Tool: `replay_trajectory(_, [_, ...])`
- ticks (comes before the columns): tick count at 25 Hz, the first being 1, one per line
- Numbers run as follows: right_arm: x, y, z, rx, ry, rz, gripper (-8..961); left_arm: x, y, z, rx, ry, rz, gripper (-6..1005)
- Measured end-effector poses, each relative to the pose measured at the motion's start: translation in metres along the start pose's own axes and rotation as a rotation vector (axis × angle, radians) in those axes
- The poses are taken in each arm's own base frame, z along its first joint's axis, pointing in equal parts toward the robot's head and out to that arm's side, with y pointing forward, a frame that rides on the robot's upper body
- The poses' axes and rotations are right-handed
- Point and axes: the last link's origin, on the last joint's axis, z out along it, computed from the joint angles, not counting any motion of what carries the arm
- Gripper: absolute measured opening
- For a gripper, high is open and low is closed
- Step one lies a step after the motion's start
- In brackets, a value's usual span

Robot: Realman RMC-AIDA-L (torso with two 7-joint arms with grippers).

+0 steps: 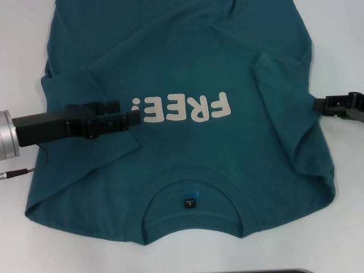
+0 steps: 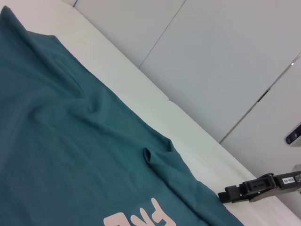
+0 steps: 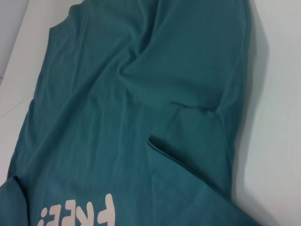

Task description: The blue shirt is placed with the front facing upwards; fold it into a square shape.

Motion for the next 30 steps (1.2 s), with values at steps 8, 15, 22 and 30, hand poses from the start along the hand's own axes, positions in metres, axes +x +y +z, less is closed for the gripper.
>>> replay_trajectory(8, [0.0009, -0.0045, -0.0046, 0.012, -0.005, 0.013, 432, 0.0003, 0.0000, 0.0000, 0.000, 0.002, 0.000, 884])
replay_trajectory(15, [-0.0018, -0.0064, -0.0036, 0.029, -0.019, 0.013, 432, 0.0012, 0.0003, 0.0006, -0.002, 0.002, 0.002, 883])
replay_trajectory(22, [-0.0038, -0.0031, 0.0006, 0.023, -0.020, 0.008, 433, 0.0016, 0.0000, 0.0003, -0.001, 0.002, 0.003, 883])
replay_trajectory(30, [-0.0049, -0.0023, 0.0025, 0.024, -0.026, 0.008, 433, 0.0025, -0.0004, -0.0002, 0.000, 0.003, 0.005, 883])
